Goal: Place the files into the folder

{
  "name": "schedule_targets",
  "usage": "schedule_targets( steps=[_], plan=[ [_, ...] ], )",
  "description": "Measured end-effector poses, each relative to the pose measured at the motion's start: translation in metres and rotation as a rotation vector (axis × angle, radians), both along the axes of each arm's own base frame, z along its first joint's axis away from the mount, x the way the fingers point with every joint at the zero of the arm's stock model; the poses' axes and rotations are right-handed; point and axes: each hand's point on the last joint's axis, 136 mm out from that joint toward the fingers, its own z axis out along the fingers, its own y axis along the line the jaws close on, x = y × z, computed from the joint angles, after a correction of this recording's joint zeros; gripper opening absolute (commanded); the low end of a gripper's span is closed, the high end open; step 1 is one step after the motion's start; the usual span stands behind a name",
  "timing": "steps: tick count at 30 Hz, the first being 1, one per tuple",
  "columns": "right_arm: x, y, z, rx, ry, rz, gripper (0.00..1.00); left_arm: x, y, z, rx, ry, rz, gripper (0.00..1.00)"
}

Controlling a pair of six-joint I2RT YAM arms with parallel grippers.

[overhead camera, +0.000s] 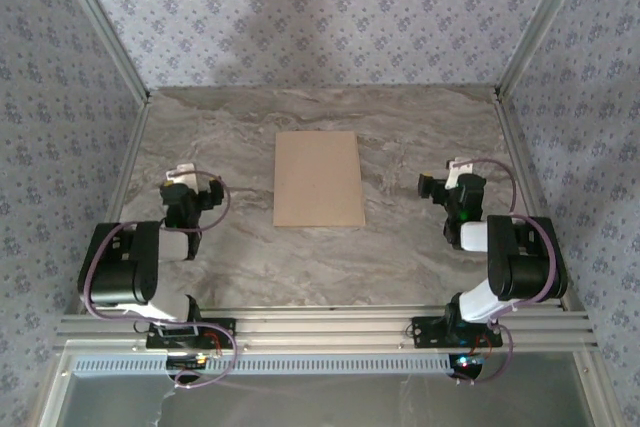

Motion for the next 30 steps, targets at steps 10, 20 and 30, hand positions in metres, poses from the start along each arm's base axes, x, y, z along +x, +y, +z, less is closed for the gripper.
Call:
schedule_targets(
  steps=[10, 20, 30],
  plan=[
    [0.0, 0.007, 0.0, -0.003, -0.001, 0.042, 1.0, 0.017, 0.005, 0.009, 0.019, 0.01, 0.034, 1.0],
    [0.0, 0.007, 0.0, -0.006, 0.0, 0.044, 1.0, 0.015, 0.006, 0.003, 0.029, 0.036, 0.043, 1.0],
    [0.0, 0.007, 0.0, -0.006, 0.0, 0.044, 1.0, 0.015, 0.006, 0.003, 0.03, 0.036, 0.046, 1.0]
  ],
)
